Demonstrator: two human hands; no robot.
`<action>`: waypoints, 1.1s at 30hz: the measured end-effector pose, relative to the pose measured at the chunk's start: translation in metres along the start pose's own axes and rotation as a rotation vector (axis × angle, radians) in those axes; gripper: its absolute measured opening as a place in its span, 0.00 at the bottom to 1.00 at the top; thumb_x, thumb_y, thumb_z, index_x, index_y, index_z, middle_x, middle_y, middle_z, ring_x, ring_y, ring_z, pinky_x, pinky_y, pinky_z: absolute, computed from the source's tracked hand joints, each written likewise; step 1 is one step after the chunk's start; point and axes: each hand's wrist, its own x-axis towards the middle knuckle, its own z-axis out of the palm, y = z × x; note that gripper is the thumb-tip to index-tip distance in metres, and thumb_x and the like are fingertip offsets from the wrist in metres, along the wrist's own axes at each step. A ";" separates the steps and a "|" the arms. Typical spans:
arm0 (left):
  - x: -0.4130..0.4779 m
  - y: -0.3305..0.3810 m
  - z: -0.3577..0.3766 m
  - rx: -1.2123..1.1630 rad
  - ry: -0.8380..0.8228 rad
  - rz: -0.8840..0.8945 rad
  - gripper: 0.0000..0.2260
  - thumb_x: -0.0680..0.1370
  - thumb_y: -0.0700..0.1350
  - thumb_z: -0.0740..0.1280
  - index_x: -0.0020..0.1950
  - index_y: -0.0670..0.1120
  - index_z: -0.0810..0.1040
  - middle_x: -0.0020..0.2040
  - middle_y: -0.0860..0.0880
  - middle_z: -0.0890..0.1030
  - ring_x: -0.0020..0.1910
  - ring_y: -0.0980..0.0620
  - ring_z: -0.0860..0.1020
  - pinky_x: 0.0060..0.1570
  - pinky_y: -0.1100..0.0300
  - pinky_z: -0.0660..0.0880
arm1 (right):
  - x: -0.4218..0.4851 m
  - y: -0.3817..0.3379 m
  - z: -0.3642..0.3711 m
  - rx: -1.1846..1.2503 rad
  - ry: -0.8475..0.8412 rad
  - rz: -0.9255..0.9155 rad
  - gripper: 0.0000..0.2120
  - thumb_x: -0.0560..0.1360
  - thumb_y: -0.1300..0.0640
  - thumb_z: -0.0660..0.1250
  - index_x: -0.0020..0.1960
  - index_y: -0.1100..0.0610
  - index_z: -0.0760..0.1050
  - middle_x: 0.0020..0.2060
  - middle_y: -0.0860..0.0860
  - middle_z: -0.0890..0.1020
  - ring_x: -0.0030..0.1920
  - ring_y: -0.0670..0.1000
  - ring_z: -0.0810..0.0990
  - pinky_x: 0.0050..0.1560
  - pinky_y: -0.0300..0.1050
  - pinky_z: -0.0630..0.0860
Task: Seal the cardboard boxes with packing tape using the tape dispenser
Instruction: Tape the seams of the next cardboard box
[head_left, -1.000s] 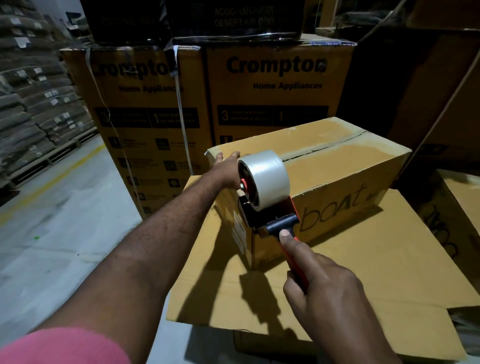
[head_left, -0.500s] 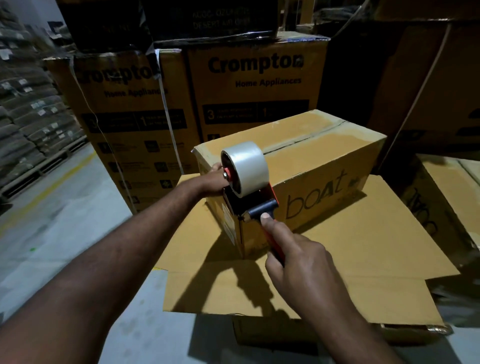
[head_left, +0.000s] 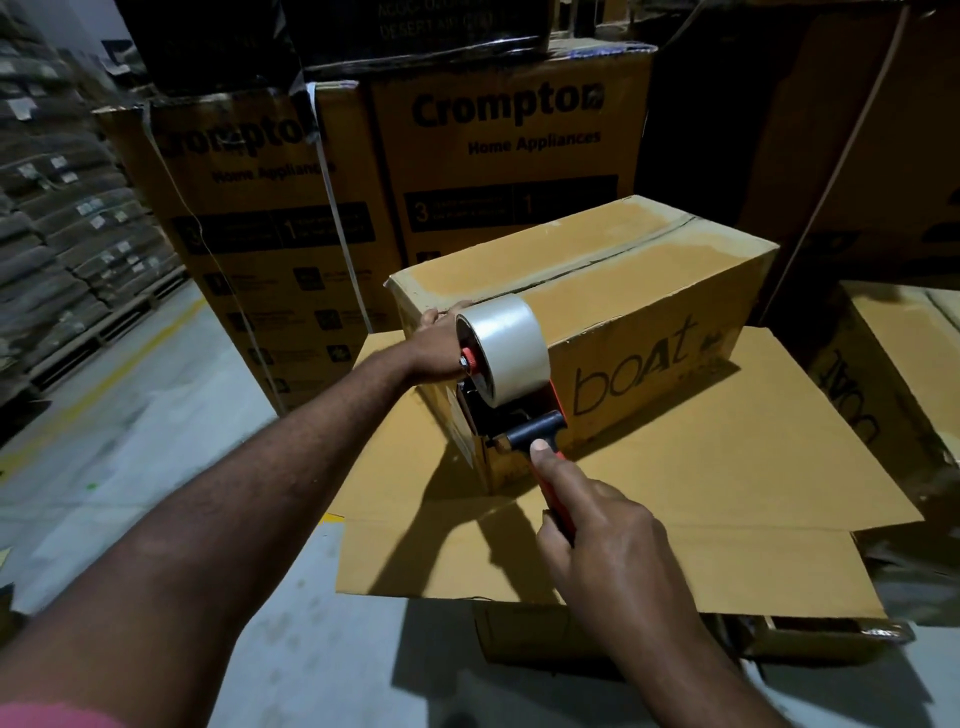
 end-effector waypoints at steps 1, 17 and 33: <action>0.001 -0.005 0.001 -0.037 0.008 -0.011 0.35 0.76 0.54 0.71 0.80 0.50 0.61 0.83 0.44 0.48 0.80 0.36 0.41 0.77 0.36 0.41 | 0.000 0.000 0.002 -0.009 -0.003 0.000 0.33 0.78 0.53 0.67 0.77 0.37 0.55 0.54 0.45 0.79 0.48 0.45 0.78 0.47 0.37 0.77; 0.041 -0.038 0.013 0.348 0.050 0.139 0.44 0.73 0.74 0.46 0.83 0.52 0.44 0.83 0.51 0.45 0.81 0.48 0.41 0.75 0.39 0.33 | 0.003 0.011 0.021 0.200 -0.062 0.254 0.29 0.78 0.52 0.66 0.75 0.38 0.60 0.42 0.41 0.77 0.41 0.40 0.77 0.40 0.34 0.75; 0.041 -0.055 -0.025 0.496 -0.137 0.118 0.43 0.75 0.64 0.68 0.83 0.57 0.48 0.83 0.52 0.46 0.81 0.47 0.39 0.76 0.35 0.35 | 0.063 -0.022 -0.094 0.253 -0.114 0.185 0.31 0.74 0.53 0.72 0.68 0.28 0.62 0.47 0.37 0.74 0.38 0.45 0.80 0.33 0.35 0.76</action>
